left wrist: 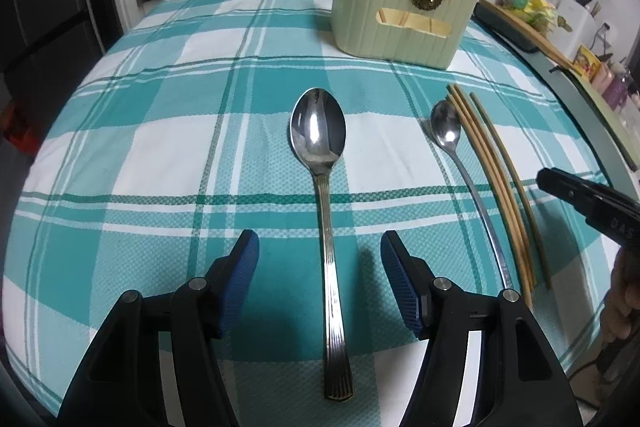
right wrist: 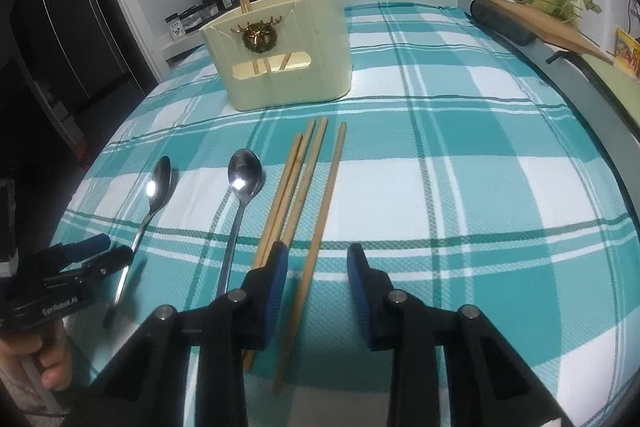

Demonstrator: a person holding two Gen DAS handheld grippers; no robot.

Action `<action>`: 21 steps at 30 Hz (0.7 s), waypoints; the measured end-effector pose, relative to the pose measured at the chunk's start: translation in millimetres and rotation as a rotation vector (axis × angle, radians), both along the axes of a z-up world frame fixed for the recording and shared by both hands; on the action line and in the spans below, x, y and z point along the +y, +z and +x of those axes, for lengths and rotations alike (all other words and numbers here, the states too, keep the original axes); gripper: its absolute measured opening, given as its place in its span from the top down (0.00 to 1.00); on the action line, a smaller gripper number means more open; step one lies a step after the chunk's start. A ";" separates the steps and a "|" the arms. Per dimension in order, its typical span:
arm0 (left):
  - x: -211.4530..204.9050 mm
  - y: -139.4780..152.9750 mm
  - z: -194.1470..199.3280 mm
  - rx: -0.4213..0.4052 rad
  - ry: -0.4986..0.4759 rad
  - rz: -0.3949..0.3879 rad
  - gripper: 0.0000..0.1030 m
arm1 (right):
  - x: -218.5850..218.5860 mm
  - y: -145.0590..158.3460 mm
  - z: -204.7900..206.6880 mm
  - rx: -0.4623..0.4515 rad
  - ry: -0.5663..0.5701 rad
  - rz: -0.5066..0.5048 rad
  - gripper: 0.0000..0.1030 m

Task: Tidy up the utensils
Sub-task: 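Close the right gripper on a chopstick while the left gripper grasps the large spoon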

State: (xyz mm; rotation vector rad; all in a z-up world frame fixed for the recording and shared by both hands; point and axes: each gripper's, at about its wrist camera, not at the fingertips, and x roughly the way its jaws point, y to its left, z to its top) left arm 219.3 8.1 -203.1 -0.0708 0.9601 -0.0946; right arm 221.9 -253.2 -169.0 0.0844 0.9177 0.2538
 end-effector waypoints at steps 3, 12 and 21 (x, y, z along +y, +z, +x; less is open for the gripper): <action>2.2 -0.2 -0.4 0.002 0.007 0.002 0.37 | 13.8 -10.1 17.8 0.023 0.020 -0.036 0.75; 12.3 -1.1 3.0 0.008 0.026 -0.005 0.37 | 14.6 -25.5 28.2 0.062 0.008 -0.116 0.94; 30.5 -0.1 14.9 0.009 0.042 -0.035 0.30 | -20.4 -20.6 -14.6 0.075 -0.094 -0.200 0.93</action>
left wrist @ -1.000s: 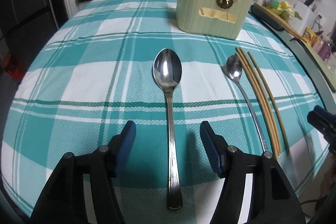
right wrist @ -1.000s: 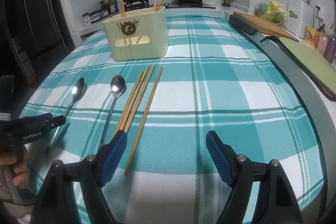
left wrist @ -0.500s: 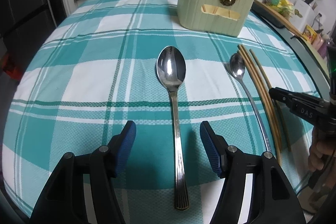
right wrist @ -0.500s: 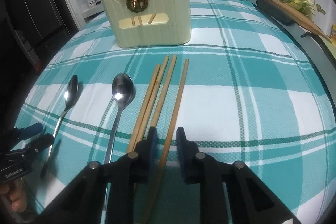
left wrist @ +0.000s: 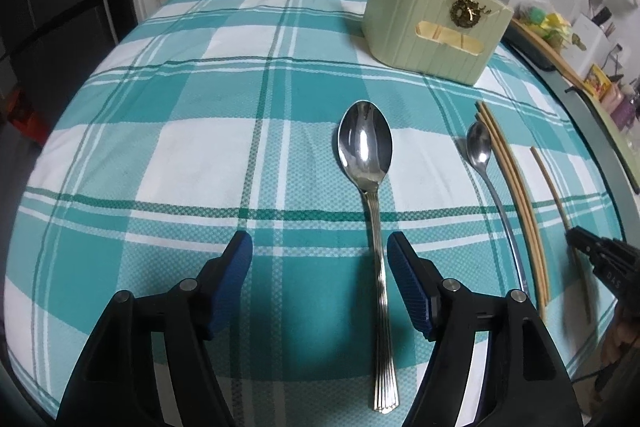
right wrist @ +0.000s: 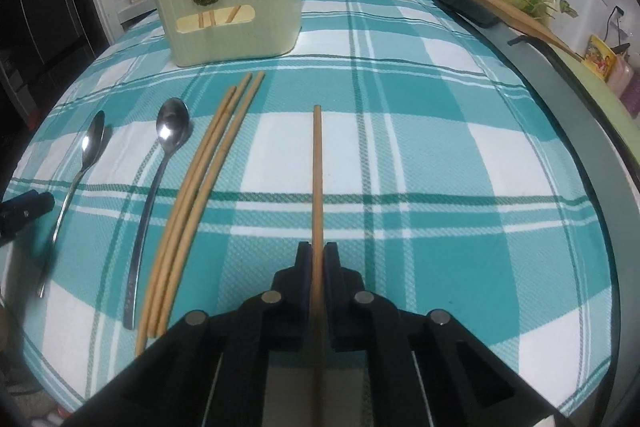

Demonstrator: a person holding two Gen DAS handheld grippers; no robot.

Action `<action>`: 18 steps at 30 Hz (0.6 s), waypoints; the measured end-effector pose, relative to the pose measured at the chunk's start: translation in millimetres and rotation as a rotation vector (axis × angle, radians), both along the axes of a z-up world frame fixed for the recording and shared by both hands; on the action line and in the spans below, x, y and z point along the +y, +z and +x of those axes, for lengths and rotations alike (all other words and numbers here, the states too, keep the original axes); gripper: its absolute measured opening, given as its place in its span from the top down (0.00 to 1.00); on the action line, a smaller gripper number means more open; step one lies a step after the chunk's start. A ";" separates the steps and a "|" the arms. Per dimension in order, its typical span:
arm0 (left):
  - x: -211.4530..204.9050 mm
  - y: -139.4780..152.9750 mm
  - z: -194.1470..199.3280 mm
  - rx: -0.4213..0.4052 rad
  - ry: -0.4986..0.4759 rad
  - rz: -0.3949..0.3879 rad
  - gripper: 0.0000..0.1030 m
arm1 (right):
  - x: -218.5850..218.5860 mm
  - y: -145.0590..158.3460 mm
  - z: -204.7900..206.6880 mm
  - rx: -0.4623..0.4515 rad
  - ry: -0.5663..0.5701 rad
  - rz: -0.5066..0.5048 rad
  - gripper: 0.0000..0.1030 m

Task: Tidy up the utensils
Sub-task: 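Close the right gripper on a chopstick while the left gripper grasps the large spoon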

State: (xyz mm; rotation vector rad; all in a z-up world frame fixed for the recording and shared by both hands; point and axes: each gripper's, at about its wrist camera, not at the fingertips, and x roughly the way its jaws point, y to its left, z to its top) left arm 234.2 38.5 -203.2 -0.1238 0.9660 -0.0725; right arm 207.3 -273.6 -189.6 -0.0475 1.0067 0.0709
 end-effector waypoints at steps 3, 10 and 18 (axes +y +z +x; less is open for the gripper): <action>-9.5 -0.6 10.0 0.015 -0.053 0.011 0.25 | -5.6 1.2 -7.2 0.003 -0.002 0.022 0.74; -31.6 -10.0 24.2 0.033 -0.122 0.100 0.24 | -7.9 7.7 -5.1 0.001 0.027 0.067 0.65; -24.7 -13.4 36.2 0.029 -0.099 0.073 0.22 | -0.7 0.1 9.1 0.038 0.088 0.021 0.65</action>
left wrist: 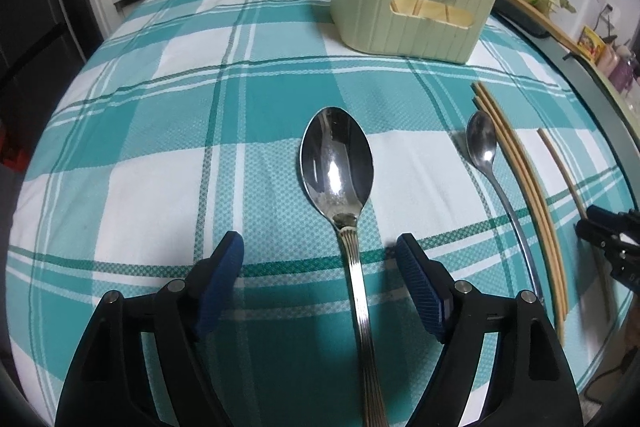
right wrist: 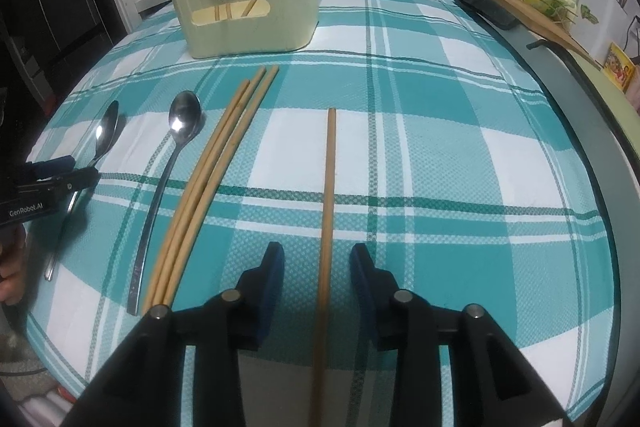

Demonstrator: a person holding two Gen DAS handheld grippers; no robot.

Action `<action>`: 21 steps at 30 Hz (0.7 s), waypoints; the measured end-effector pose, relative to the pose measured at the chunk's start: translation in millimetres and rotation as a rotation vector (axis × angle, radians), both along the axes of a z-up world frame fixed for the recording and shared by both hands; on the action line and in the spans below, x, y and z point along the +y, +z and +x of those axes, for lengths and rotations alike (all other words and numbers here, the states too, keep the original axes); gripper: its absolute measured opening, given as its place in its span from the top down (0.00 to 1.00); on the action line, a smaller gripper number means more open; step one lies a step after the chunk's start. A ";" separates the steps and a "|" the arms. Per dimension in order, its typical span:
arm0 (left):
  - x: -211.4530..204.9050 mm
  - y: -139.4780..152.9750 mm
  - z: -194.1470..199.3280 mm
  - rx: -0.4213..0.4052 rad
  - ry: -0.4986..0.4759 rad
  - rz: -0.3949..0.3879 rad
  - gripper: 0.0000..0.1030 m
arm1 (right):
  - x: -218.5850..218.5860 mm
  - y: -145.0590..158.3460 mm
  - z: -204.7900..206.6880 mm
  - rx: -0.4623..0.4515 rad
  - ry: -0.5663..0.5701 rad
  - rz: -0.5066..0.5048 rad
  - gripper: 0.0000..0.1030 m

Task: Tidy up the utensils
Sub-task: 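Close the right gripper on a chopstick while the left gripper grasps the large spoon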

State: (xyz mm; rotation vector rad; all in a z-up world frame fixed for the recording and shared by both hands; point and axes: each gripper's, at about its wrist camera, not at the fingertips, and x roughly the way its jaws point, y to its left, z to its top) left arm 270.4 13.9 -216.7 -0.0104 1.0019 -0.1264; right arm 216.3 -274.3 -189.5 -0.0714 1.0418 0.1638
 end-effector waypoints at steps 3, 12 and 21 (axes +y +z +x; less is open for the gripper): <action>-2.9 -0.7 7.8 -0.005 0.006 0.017 0.22 | 4.0 -1.1 6.8 -0.003 0.013 -0.022 0.65; -14.9 -2.3 29.4 -0.006 -0.011 0.044 0.21 | 4.5 -1.8 36.4 0.014 0.024 -0.014 0.65; -17.2 -0.3 42.4 -0.009 -0.020 0.042 0.33 | 13.0 -2.2 81.0 0.026 0.048 -0.029 0.66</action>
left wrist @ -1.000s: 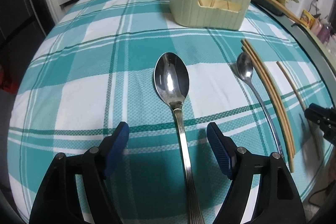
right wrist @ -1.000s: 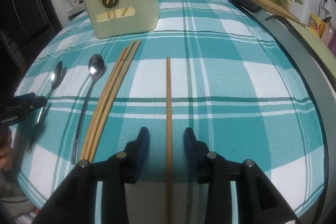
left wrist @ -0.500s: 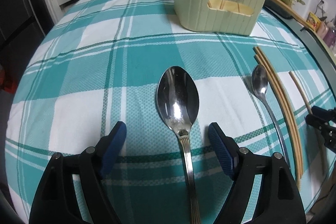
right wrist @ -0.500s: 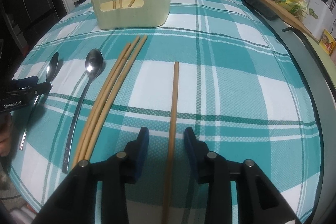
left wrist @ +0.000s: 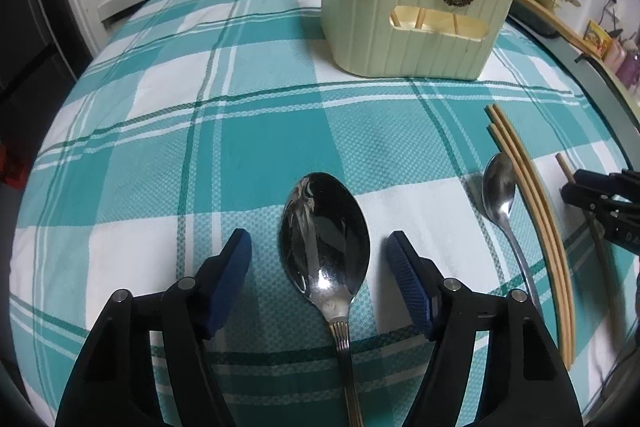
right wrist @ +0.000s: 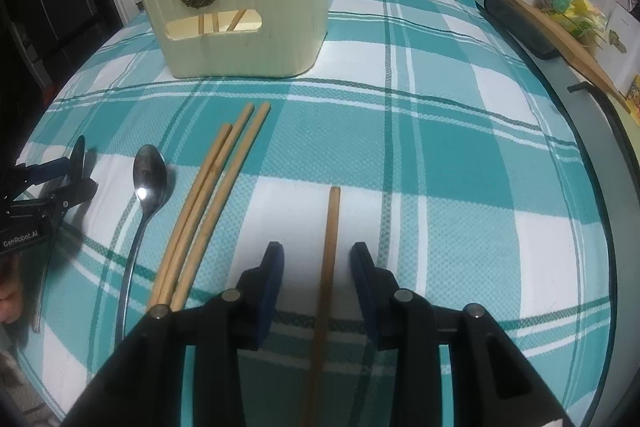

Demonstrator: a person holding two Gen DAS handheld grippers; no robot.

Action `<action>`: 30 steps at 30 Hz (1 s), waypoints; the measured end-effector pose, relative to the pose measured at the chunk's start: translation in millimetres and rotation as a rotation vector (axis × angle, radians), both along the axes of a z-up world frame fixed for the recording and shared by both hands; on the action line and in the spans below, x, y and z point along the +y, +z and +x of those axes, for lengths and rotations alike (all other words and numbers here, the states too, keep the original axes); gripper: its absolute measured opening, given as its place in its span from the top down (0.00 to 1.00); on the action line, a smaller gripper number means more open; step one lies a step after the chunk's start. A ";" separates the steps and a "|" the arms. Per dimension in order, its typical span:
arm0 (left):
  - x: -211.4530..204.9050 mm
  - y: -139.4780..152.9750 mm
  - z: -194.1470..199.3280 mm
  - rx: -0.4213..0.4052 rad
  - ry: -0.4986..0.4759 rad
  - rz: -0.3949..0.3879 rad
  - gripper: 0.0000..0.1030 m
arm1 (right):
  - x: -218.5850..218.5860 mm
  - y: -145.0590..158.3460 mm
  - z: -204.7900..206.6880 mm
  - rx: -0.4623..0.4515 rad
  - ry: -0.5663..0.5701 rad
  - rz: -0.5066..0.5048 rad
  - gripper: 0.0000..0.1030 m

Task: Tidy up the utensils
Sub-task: 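Close the right gripper on a chopstick while the left gripper grasps the large spoon, then lift the chopstick and large spoon and carry them over the cream holder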

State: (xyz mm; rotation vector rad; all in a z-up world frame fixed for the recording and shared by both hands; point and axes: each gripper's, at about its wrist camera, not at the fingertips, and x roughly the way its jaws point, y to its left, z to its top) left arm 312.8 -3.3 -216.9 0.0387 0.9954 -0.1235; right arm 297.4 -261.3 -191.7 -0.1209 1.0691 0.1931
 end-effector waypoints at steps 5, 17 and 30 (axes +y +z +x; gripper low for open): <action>0.8 2.1 -0.2 -0.019 -0.013 -0.007 0.58 | 6.1 1.1 12.0 0.005 0.012 -0.023 0.82; 11.0 44.9 -23.1 -0.129 -0.019 -0.052 0.59 | -7.6 39.8 1.0 -0.100 -0.023 0.116 0.94; 25.2 126.7 -82.4 -0.317 -0.047 -0.127 0.59 | -6.1 144.1 -70.6 -0.357 0.019 0.203 0.94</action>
